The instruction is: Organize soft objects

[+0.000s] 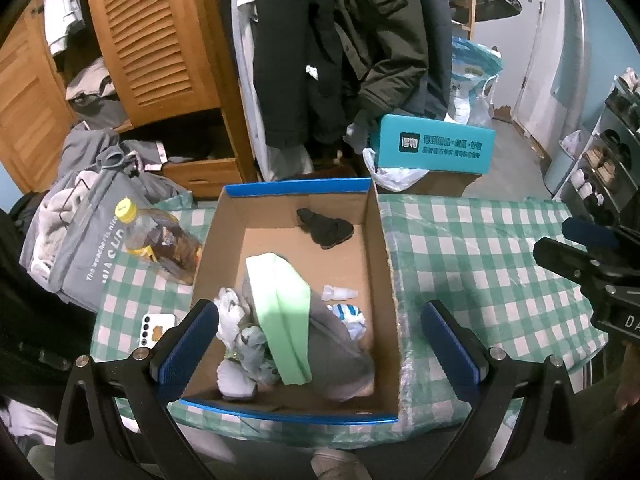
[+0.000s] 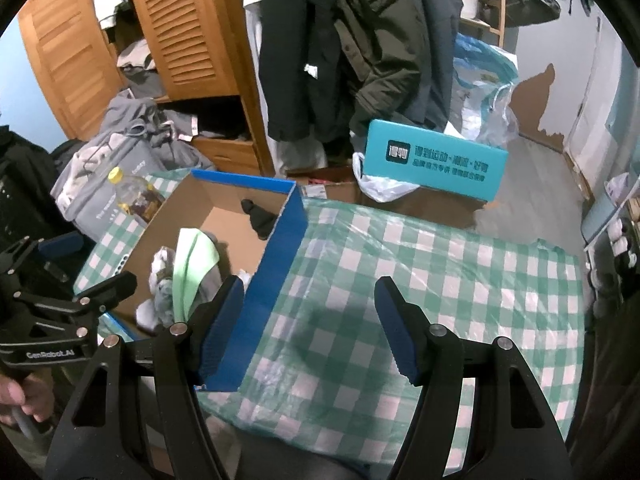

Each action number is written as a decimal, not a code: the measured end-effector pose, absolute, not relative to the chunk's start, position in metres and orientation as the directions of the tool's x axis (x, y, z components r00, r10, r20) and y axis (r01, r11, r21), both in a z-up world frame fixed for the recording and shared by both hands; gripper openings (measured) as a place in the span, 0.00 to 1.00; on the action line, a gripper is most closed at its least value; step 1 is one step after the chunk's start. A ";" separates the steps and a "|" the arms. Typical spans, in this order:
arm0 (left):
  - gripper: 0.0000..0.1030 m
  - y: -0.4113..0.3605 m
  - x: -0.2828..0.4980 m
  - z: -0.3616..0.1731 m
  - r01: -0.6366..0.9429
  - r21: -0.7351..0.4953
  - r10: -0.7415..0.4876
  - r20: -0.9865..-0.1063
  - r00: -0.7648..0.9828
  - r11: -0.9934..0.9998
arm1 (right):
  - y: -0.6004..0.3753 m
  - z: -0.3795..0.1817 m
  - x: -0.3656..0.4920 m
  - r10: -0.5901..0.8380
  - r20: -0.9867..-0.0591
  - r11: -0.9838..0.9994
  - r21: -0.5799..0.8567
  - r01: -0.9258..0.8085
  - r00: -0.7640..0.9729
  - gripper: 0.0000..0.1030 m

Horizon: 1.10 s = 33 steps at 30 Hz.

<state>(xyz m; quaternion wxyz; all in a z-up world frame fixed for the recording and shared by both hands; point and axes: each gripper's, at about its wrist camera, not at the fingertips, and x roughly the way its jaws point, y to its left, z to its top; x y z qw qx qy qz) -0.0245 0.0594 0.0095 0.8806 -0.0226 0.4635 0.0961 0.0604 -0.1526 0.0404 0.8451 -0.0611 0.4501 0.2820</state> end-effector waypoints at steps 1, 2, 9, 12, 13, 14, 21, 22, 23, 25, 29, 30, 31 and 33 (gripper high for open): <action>0.99 0.058 -0.023 0.008 -0.190 0.051 0.149 -0.823 0.548 0.980 | -0.154 0.039 0.061 0.423 -0.795 0.834 0.155 -0.530 0.434 0.65; 0.99 0.056 -0.021 0.007 -0.188 0.053 0.149 -0.826 0.543 0.981 | -0.155 0.039 0.062 0.424 -0.796 0.835 0.158 -0.527 0.433 0.65; 0.99 0.049 -0.016 0.003 -0.185 0.064 0.154 -0.833 0.531 0.981 | -0.160 0.036 0.065 0.426 -0.795 0.837 0.165 -0.522 0.432 0.65; 0.99 0.049 -0.015 0.002 -0.190 0.074 0.166 -0.832 0.530 0.979 | -0.161 0.035 0.065 0.427 -0.796 0.837 0.168 -0.521 0.429 0.65; 0.99 0.048 -0.015 0.001 -0.191 0.076 0.168 -0.832 0.529 0.979 | -0.160 0.036 0.065 0.426 -0.796 0.837 0.167 -0.522 0.430 0.65; 0.99 0.047 -0.015 0.001 -0.192 0.080 0.172 -0.831 0.528 0.978 | -0.161 0.035 0.065 0.426 -0.797 0.837 0.167 -0.522 0.429 0.65; 0.99 0.043 -0.016 0.000 -0.177 0.086 0.169 -0.832 0.528 0.980 | -0.161 0.035 0.064 0.426 -0.796 0.837 0.167 -0.521 0.430 0.65; 0.99 0.043 -0.016 0.000 -0.175 0.087 0.168 -0.832 0.529 0.981 | -0.161 0.034 0.064 0.426 -0.796 0.837 0.167 -0.521 0.430 0.65; 0.99 0.043 -0.016 0.000 -0.174 0.088 0.168 -0.831 0.530 0.981 | -0.161 0.034 0.064 0.426 -0.796 0.837 0.167 -0.520 0.430 0.65; 0.99 0.043 -0.017 0.000 -0.174 0.087 0.167 -0.831 0.531 0.981 | -0.162 0.034 0.064 0.427 -0.796 0.837 0.167 -0.521 0.430 0.65; 0.99 0.042 -0.017 0.000 -0.173 0.089 0.169 -0.831 0.529 0.981 | -0.162 0.034 0.064 0.426 -0.796 0.836 0.166 -0.522 0.430 0.65; 0.99 0.043 -0.017 0.000 -0.173 0.087 0.167 -0.832 0.529 0.981 | -0.161 0.034 0.064 0.427 -0.796 0.836 0.167 -0.522 0.429 0.65; 0.99 0.042 -0.018 0.001 -0.172 0.086 0.166 -0.832 0.529 0.981 | -0.161 0.034 0.064 0.427 -0.797 0.836 0.166 -0.523 0.428 0.65; 0.99 0.041 -0.018 0.001 -0.171 0.086 0.165 -0.832 0.529 0.982 | -0.161 0.034 0.064 0.427 -0.796 0.836 0.167 -0.523 0.428 0.65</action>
